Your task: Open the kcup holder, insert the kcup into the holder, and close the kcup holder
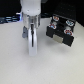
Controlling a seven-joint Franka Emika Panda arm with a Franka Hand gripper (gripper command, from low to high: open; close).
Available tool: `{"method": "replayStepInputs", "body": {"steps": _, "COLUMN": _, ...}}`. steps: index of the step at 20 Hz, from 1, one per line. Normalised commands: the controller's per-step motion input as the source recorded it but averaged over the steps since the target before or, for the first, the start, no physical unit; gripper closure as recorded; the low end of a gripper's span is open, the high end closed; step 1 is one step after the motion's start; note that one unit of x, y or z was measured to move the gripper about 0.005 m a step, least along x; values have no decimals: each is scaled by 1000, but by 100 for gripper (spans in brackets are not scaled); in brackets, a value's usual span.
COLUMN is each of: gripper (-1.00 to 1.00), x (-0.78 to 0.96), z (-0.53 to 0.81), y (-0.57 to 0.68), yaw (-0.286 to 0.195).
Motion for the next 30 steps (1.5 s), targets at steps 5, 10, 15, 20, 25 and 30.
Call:
{"method": "replayStepInputs", "body": {"steps": 5, "gripper": 100, "x": 119, "z": 791, "y": 284, "yaw": -27}}
{"method": "replayStepInputs", "body": {"steps": 10, "gripper": 100, "x": 142, "z": 915, "y": 410, "yaw": 3}}
{"method": "replayStepInputs", "body": {"steps": 15, "gripper": 100, "x": 84, "z": 766, "y": 518, "yaw": 7}}
{"method": "replayStepInputs", "body": {"steps": 20, "gripper": 100, "x": 40, "z": 542, "y": 635, "yaw": 19}}
{"method": "replayStepInputs", "body": {"steps": 25, "gripper": 100, "x": 68, "z": 450, "y": 654, "yaw": 7}}
{"method": "replayStepInputs", "body": {"steps": 30, "gripper": 100, "x": 87, "z": 383, "y": 654, "yaw": 7}}
